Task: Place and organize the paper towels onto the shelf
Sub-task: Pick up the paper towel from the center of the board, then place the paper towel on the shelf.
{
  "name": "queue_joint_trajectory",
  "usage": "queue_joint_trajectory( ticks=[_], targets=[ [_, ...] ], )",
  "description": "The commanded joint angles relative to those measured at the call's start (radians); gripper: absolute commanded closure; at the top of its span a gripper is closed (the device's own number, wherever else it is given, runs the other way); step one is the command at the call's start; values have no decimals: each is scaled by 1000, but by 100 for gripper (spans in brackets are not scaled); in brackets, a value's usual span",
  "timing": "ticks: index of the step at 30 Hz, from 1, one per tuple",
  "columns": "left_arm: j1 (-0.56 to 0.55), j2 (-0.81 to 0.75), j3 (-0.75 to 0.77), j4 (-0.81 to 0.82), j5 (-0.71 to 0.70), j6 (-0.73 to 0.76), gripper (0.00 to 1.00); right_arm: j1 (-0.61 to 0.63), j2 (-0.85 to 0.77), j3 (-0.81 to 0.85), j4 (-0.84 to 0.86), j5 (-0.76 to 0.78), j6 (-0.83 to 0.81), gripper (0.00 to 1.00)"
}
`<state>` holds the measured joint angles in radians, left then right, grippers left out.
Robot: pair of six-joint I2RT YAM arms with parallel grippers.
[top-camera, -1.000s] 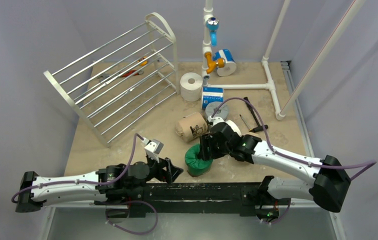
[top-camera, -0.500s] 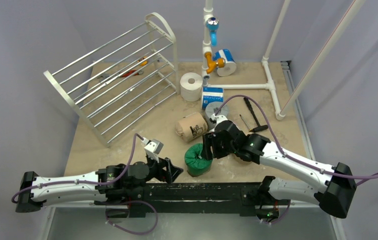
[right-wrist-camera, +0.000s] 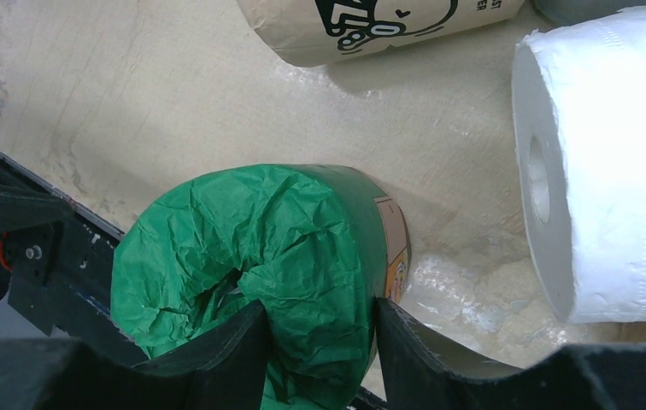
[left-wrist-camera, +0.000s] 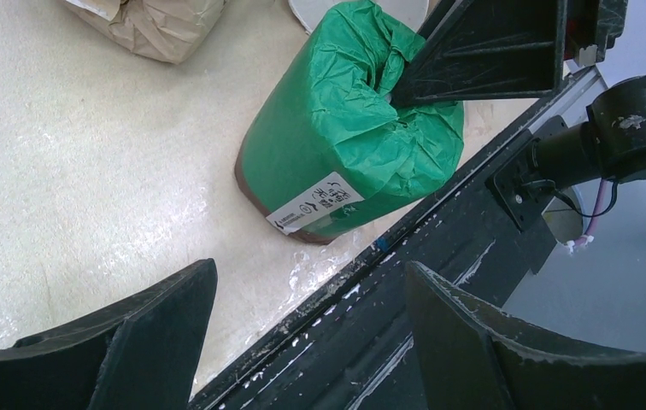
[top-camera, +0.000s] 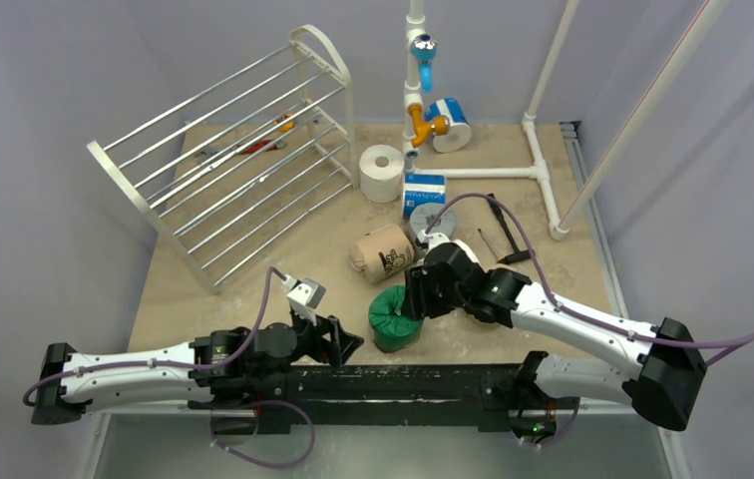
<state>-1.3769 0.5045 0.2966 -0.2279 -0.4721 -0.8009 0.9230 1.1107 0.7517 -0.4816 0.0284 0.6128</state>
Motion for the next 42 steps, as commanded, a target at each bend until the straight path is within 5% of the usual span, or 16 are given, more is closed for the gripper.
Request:
queue_joint_trajectory(
  ticks=[1, 10, 23, 33, 42],
  targets=[
    [-5, -18, 26, -13, -17, 7, 20, 1, 13, -16, 47, -16, 7, 57],
    [-5, 6, 19, -40, -37, -13, 20, 2, -15, 22, -8, 15, 4, 71],
    [-5, -42, -17, -92, -80, -54, 20, 0, -45, 333, -158, 56, -26, 76],
    [-5, -26, -32, -99, -73, -53, 20, -91, 122, 506, -49, 79, -46, 77],
    [-5, 139, 5, -47, -13, 3, 20, -224, 315, 627, 121, -10, 0, 77]
  ],
)
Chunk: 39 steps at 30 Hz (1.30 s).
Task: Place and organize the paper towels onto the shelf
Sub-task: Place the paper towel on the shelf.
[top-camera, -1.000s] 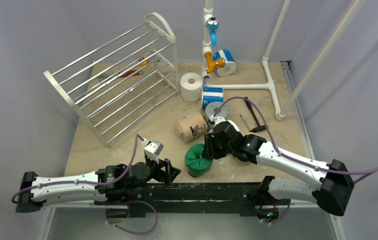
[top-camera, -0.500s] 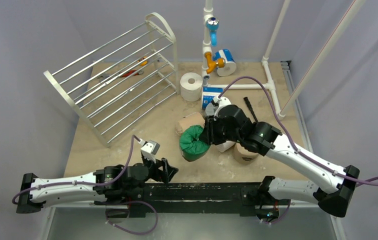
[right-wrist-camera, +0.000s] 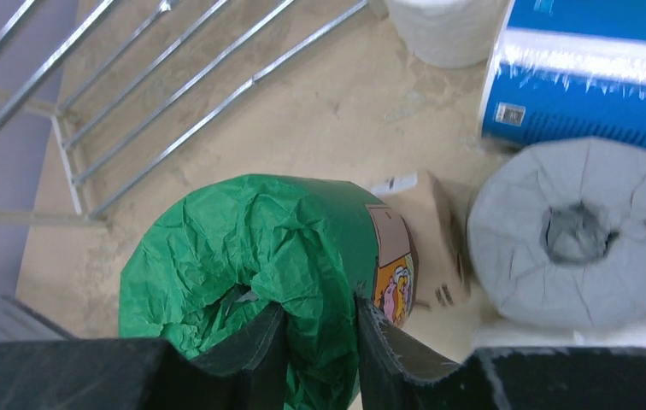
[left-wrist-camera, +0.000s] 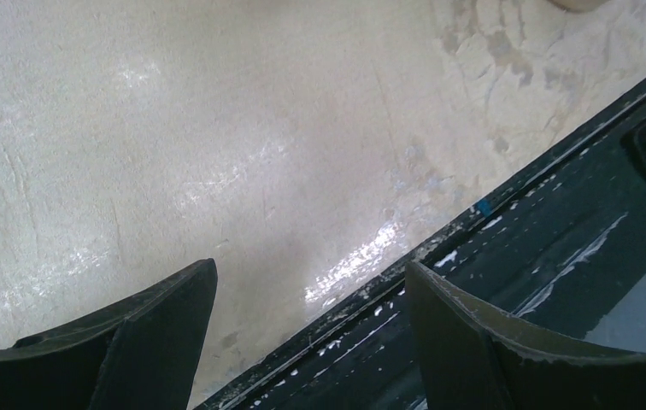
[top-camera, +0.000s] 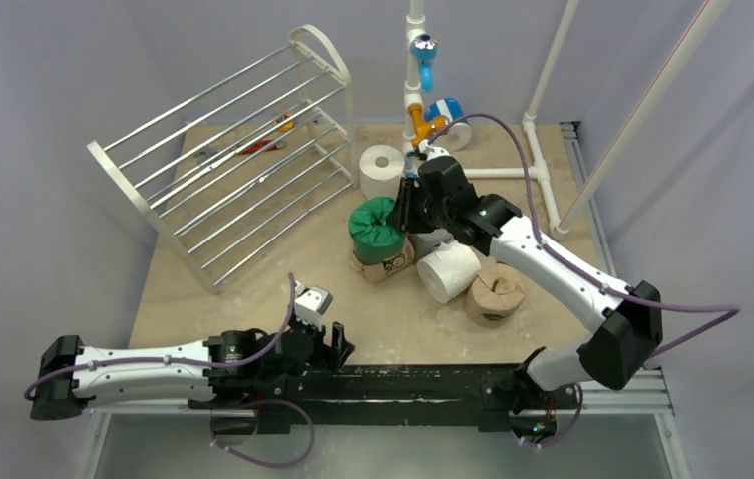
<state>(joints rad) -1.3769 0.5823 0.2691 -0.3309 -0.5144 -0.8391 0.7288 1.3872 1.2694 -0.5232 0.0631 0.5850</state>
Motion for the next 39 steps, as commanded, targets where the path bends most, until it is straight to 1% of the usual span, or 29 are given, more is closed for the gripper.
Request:
queue_joint_trajectory(
  ticks=[1, 6, 9, 15, 21, 26, 31, 33, 39],
  targets=[
    [-5, 86, 34, 68, 33, 47, 20, -39, 63, 129, 173, -50, 34, 78],
    [-5, 201, 35, 161, 41, 72, 20, -59, 200, 252, 215, -59, 50, 77],
    [-5, 211, 19, 213, 40, 80, 20, -68, 267, 315, 219, -78, 55, 78],
    [-6, 108, -33, 214, -15, 81, 20, -89, 382, 426, 209, -103, 44, 77],
    [-5, -24, -117, 235, -68, 25, 20, -114, 462, 465, 239, -119, 44, 77],
    [-5, -75, -101, 111, -139, 3, 20, -123, 532, 493, 271, -134, 53, 77],
    [-5, -61, -90, 11, -166, -99, 20, -132, 586, 501, 322, -143, 88, 78],
    [-5, -61, -102, 3, -164, -129, 20, -133, 602, 501, 337, -151, 98, 78],
    [-5, -46, -93, -5, -170, -136, 20, -133, 598, 438, 423, -154, 166, 77]
  ],
)
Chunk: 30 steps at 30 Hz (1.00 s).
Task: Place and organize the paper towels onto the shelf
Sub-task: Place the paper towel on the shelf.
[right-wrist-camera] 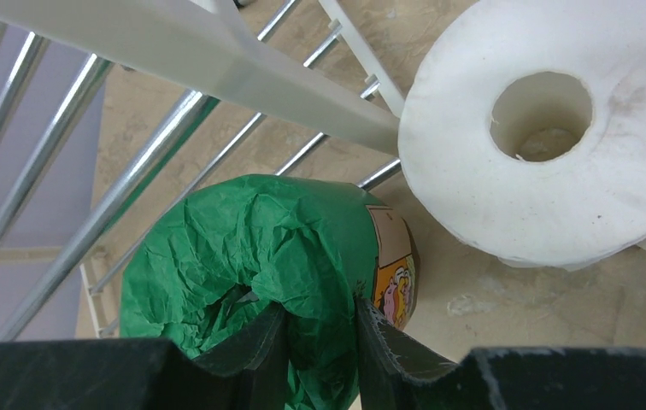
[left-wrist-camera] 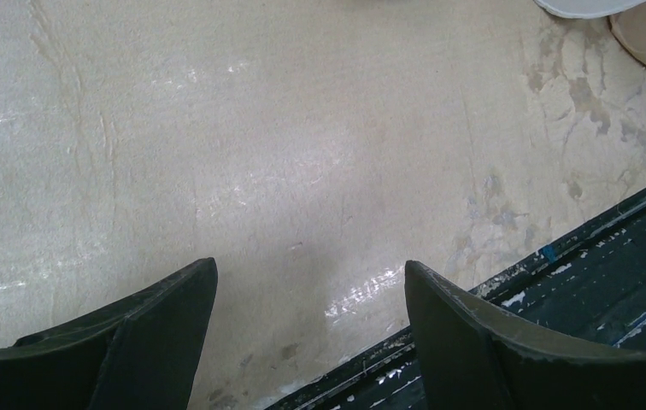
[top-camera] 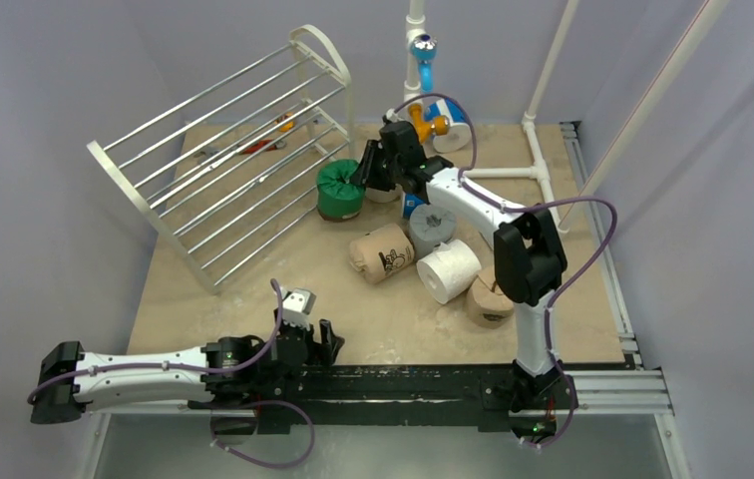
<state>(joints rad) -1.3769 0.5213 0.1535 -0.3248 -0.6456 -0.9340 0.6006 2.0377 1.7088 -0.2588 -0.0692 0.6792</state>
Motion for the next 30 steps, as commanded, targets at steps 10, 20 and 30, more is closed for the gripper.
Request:
queue_joint_trajectory(
  ticks=[10, 20, 30],
  targets=[
    [-5, 66, 46, -33, -48, -57, 21, 3, -44, -79, 245, 66, 267, 81],
    [-6, 90, 55, -29, -44, -50, 22, 53, -20, -38, 243, 205, 345, 82],
    [-8, 92, 54, -30, -37, -49, 23, 89, 41, -7, 253, 276, 417, 81]
  ],
)
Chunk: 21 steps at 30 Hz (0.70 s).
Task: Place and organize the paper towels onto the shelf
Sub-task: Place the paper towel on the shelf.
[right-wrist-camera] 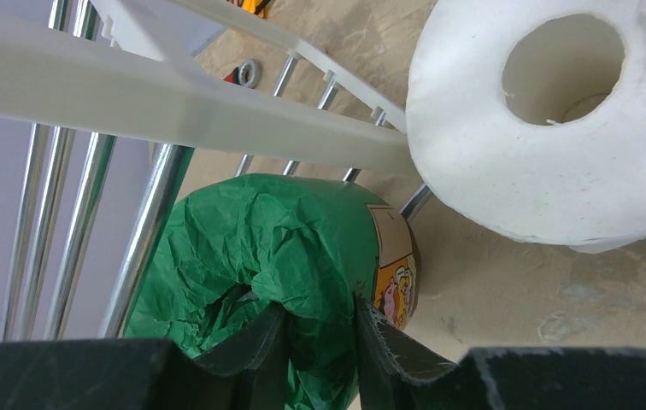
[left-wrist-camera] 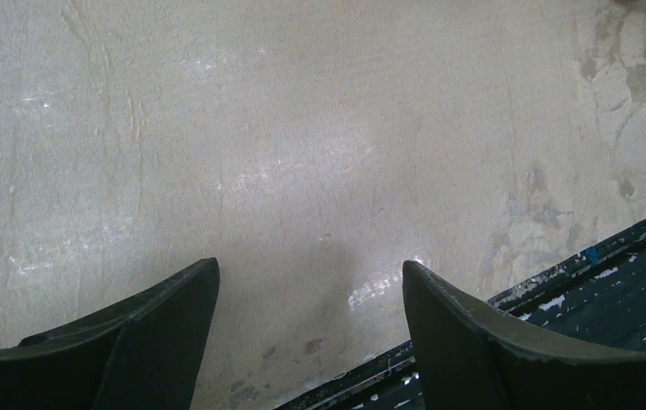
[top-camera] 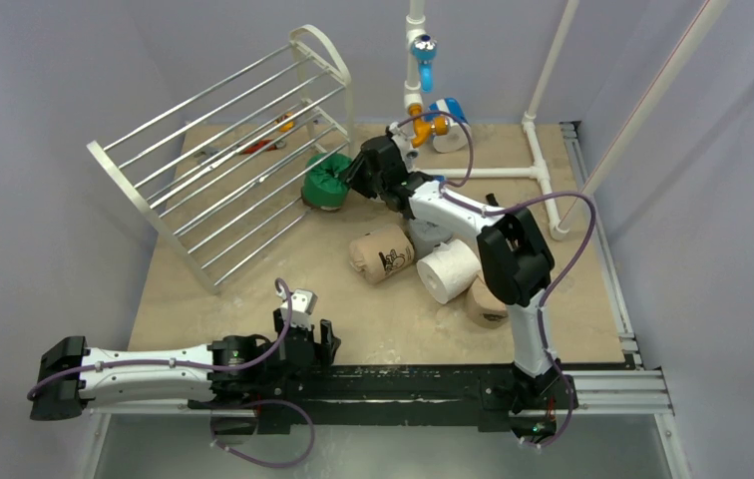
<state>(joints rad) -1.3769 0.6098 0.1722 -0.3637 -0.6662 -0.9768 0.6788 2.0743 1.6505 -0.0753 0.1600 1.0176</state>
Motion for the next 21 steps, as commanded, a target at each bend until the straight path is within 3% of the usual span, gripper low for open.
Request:
queue_joint_trajectory(
  ticks=[1, 21],
  targets=[
    [-8, 5, 35, 11, -17, -7, 23, 13, 8, 52, 70, 52, 85, 81],
    [-10, 12, 38, -3, -37, -30, 23, 27, 75, 120, 77, 150, 131, 80]
  ],
)
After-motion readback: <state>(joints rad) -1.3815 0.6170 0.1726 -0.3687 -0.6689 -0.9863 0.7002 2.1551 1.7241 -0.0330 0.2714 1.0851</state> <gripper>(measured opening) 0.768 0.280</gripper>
